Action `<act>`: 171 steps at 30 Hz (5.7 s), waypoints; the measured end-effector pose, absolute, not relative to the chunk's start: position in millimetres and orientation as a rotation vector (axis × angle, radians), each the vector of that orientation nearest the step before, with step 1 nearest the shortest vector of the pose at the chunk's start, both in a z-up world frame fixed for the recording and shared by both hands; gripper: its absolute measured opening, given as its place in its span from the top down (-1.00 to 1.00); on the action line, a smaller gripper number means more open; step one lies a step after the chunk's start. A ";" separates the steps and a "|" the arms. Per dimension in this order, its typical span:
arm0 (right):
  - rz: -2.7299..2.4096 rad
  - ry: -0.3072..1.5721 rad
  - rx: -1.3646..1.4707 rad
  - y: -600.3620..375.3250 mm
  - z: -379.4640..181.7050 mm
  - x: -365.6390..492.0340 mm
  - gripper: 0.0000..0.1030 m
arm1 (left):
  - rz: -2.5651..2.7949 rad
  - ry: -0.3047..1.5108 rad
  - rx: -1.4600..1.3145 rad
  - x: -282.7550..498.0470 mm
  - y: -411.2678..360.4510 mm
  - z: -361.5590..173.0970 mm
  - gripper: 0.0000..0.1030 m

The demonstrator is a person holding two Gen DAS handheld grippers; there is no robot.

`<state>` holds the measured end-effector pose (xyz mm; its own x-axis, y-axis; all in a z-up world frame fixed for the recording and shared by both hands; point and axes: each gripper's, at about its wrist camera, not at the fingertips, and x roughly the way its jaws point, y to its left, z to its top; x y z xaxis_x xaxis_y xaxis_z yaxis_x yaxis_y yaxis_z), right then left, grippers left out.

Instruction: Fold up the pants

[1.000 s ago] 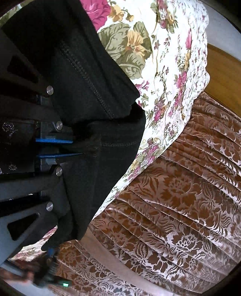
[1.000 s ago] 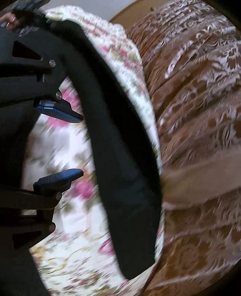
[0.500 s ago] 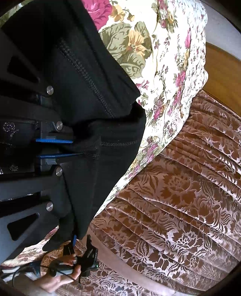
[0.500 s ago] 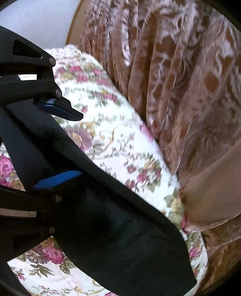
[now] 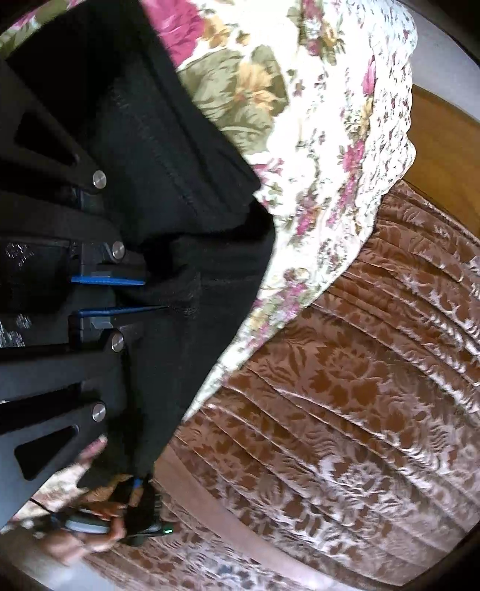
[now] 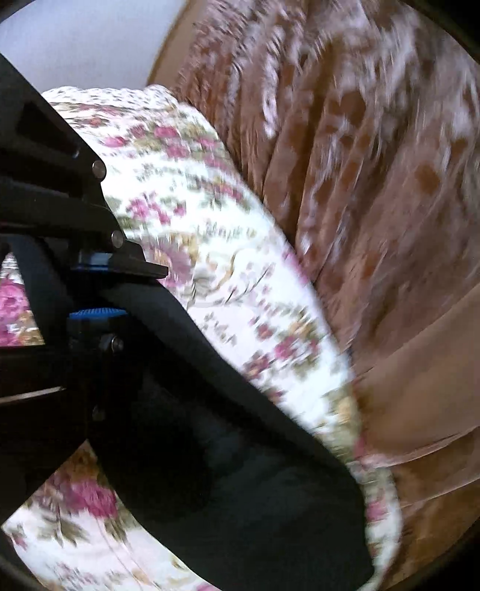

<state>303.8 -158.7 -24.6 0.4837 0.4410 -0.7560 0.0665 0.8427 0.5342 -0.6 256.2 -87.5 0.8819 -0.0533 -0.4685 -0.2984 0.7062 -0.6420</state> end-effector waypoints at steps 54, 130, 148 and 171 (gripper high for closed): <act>0.354 0.831 0.652 -219.3 -73.1 53.1 0.36 | 0.114 0.592 -1.151 -50.0 281.6 -102.7 0.73; -0.119 0.731 0.744 -443.7 -53.0 8.3 0.37 | 0.037 0.686 -0.466 76.1 126.0 -32.9 -0.27; -0.215 0.682 0.944 -488.7 -93.9 82.8 0.84 | -0.012 0.639 -0.591 71.9 159.5 -86.3 -0.44; -0.372 0.639 0.877 -502.6 -77.8 -45.3 0.87 | -0.019 0.630 -0.606 70.8 161.1 -86.2 -0.45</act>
